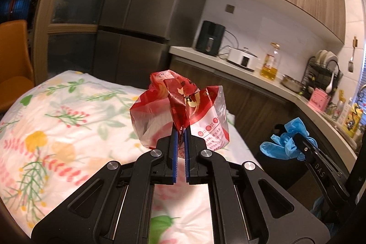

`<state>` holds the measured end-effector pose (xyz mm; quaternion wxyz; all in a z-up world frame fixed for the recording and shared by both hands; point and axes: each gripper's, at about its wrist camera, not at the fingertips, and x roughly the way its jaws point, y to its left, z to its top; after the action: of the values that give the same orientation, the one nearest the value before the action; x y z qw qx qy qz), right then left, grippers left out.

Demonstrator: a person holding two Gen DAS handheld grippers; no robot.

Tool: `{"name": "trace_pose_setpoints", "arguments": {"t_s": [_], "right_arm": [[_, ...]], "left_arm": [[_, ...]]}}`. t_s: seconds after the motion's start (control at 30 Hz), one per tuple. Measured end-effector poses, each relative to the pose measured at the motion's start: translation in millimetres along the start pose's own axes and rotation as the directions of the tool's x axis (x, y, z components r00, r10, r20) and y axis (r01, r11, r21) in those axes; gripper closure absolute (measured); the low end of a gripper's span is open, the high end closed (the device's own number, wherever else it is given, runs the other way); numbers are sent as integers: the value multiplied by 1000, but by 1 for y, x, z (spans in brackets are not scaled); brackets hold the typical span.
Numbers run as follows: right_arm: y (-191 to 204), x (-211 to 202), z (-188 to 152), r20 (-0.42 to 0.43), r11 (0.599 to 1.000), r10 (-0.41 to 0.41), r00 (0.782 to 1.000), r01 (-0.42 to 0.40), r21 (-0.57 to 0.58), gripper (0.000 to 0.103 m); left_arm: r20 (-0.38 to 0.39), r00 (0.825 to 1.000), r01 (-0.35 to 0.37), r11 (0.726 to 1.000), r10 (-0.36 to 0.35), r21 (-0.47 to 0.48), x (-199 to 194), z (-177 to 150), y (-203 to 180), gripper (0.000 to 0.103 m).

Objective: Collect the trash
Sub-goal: 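Carry the snack bag and blue glove over the black bin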

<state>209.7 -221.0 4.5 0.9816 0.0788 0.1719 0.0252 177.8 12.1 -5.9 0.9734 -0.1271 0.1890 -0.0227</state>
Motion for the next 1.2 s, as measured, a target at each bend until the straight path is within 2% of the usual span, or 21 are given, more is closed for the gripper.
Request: {"name": "trace_pose_setpoints", "arguments": {"t_s": [0.53, 1.2], "right_arm": [[-66, -8, 16, 48, 988, -151, 987, 149, 42, 98], [-161, -8, 37, 82, 937, -336, 938, 324, 130, 98]], "left_arm": [[-39, 988, 154, 985, -151, 78, 39, -2, -82, 100], [-79, 938, 345, 920, -336, 187, 86, -9, -211, 100]]}}
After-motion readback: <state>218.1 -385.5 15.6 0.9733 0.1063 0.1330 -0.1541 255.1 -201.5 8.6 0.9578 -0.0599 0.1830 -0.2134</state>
